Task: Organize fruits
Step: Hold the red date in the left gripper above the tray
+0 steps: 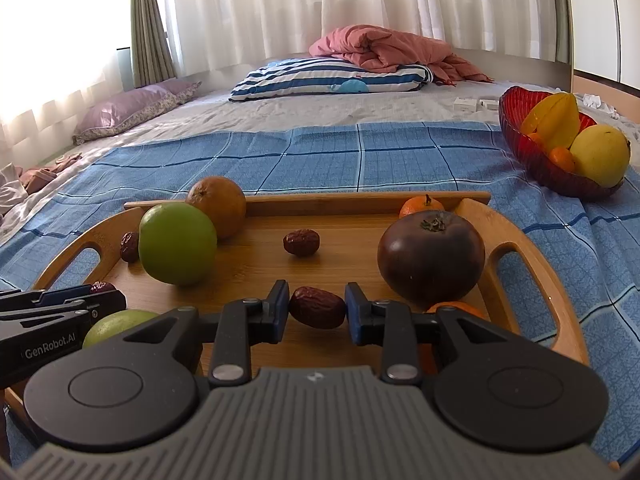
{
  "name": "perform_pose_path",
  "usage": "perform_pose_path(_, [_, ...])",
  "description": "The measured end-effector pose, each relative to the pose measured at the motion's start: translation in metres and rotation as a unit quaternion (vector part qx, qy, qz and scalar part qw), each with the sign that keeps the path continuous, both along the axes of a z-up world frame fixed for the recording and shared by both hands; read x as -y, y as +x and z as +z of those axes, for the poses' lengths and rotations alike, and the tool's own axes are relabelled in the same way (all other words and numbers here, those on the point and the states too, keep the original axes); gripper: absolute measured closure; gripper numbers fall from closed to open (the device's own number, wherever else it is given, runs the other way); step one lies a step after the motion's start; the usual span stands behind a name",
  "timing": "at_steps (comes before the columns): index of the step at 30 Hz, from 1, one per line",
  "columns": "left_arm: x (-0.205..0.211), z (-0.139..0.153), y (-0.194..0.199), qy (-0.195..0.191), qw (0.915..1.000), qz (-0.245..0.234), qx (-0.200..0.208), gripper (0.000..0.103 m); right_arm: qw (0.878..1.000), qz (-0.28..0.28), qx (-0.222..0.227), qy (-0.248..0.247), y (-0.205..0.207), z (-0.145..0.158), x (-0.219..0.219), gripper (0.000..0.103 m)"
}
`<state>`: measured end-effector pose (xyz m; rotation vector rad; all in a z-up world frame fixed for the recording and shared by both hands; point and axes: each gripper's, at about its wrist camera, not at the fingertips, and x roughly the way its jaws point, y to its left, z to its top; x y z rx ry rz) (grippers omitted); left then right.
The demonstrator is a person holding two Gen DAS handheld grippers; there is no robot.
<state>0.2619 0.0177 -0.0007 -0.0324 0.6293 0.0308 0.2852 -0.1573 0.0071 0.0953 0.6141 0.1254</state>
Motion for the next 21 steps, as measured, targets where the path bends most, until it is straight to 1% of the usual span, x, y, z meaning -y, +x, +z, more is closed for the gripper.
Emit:
perform_pose_path(16, [0.0002,-0.0004,0.0005,0.001,1.0000,0.000,0.001,0.076,1.000,0.001,-0.003,0.003,0.0021,-0.0006,0.0008,0.064])
perform_pose_path(21, [0.0002,0.0004,0.0011,0.000,1.0000,-0.002,0.002,0.072,1.000,0.001,0.003,0.001,0.0014,-0.0004,0.0001,0.064])
